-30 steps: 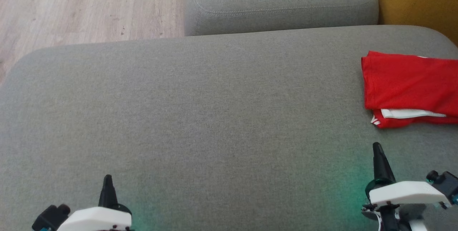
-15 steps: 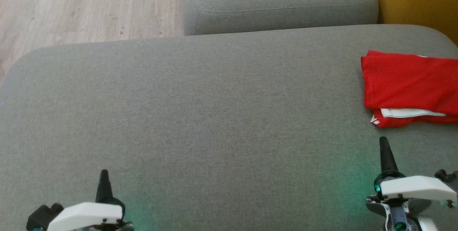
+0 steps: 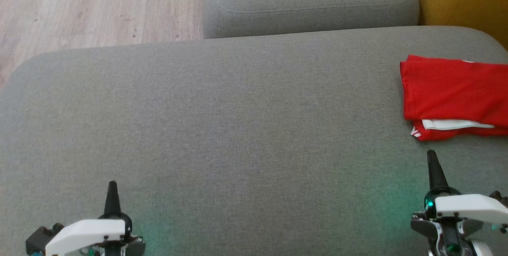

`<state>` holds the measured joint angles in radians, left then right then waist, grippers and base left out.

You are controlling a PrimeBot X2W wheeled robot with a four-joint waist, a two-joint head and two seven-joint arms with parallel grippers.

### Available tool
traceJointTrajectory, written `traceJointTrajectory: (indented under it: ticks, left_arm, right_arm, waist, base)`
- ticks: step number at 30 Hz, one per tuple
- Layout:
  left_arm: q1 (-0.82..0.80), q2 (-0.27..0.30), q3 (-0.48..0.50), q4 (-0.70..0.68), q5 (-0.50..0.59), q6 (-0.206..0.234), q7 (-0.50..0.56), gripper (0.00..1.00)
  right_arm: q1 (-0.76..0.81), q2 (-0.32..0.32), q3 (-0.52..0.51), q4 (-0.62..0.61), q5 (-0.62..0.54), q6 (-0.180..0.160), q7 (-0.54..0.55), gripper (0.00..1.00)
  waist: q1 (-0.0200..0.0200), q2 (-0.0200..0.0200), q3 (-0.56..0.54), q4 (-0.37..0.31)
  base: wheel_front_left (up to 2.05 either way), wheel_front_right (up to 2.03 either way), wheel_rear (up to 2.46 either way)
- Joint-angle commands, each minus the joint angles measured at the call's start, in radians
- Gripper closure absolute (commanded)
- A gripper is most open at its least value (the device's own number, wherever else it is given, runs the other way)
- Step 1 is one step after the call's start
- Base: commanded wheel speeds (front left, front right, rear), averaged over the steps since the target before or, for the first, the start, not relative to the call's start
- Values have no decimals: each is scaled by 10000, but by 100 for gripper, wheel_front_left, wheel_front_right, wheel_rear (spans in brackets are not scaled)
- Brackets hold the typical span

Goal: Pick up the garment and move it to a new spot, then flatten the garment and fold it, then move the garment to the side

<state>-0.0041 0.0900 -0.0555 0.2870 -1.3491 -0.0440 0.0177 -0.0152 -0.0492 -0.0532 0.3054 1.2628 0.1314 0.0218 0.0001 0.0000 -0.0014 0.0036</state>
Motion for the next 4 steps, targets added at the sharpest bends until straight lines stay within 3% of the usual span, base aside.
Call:
traceJointTrajectory:
  ticks: [1,4]
  left_arm:
    - [-599,25,448,-343,-221,-101,60,100]
    - [-644,-13,570,-351,-473,-180,147,100]
  right_arm:
    - [-634,-178,80,-391,320,-6,99,100]
    - [-662,-177,32,-414,664,-6,165,100]
  waist:
    - [0,0,2,-1]
    - [0,0,6,-5]
  base:
    - [0,0,0]
    - [0,0,0]
